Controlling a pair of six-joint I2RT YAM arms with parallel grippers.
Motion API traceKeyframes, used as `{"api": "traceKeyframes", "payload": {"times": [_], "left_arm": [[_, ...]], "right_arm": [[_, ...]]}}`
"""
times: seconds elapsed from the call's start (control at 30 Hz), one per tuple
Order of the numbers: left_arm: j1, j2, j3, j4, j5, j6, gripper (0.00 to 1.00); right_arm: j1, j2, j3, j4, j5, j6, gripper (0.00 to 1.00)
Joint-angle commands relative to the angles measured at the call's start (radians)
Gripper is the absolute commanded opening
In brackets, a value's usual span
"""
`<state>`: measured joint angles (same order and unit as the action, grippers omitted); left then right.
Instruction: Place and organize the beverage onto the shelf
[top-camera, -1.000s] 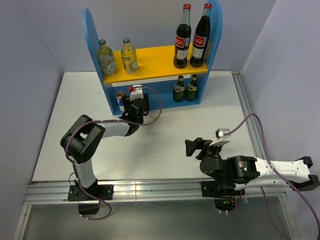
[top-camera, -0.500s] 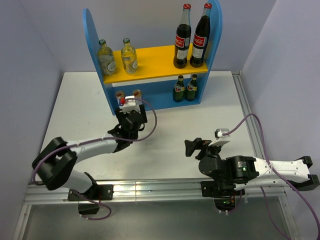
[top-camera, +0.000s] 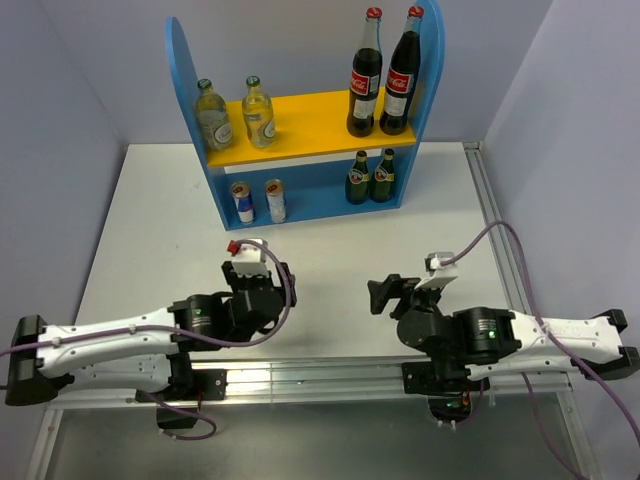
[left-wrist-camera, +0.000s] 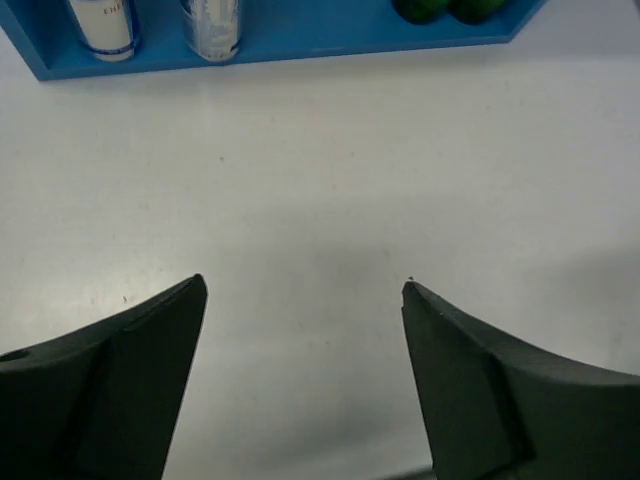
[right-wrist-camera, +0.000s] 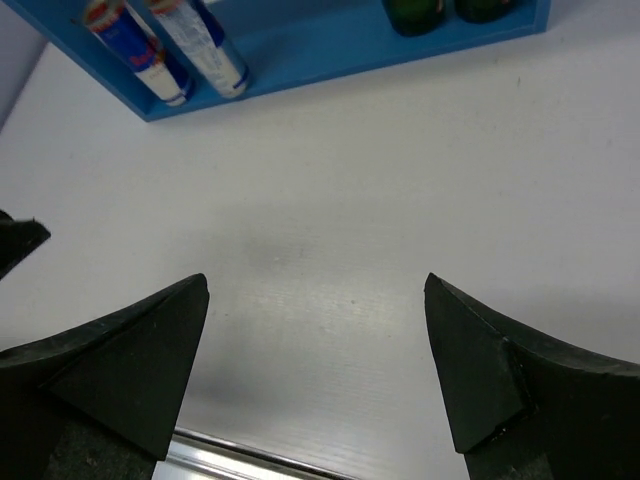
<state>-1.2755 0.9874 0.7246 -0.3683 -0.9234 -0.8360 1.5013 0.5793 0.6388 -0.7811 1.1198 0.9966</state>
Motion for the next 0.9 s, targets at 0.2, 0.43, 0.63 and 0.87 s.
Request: {"api": "traceKeyframes", "payload": {"times": [0.2, 0.43, 0.63, 0.87], "left_arm": [[-0.238, -0.043, 0.539, -0.722, -0.137, -0.324, 0.99], [-0.275, 0.037, 0.788, -0.761, -0.261, -0.161, 0.99], [-0.275, 0.001, 0.796, -0.695, -0.350, -0.096, 0.99], [-0.275, -0.173, 0.676, -0.449, -0.333, 0.086, 0.99]], "right_arm": [[0.019, 0.033, 0.468, -0.153, 0.012, -0.176, 1.00], [0.019, 0.074, 0.708, -0.147, 0.107, -0.404, 1.00], [0.019, 0.056, 0.753, -0.129, 0.166, -0.486, 1.00], [0.017, 0.022, 0.722, -0.077, 0.186, -0.541, 1.00]]}}
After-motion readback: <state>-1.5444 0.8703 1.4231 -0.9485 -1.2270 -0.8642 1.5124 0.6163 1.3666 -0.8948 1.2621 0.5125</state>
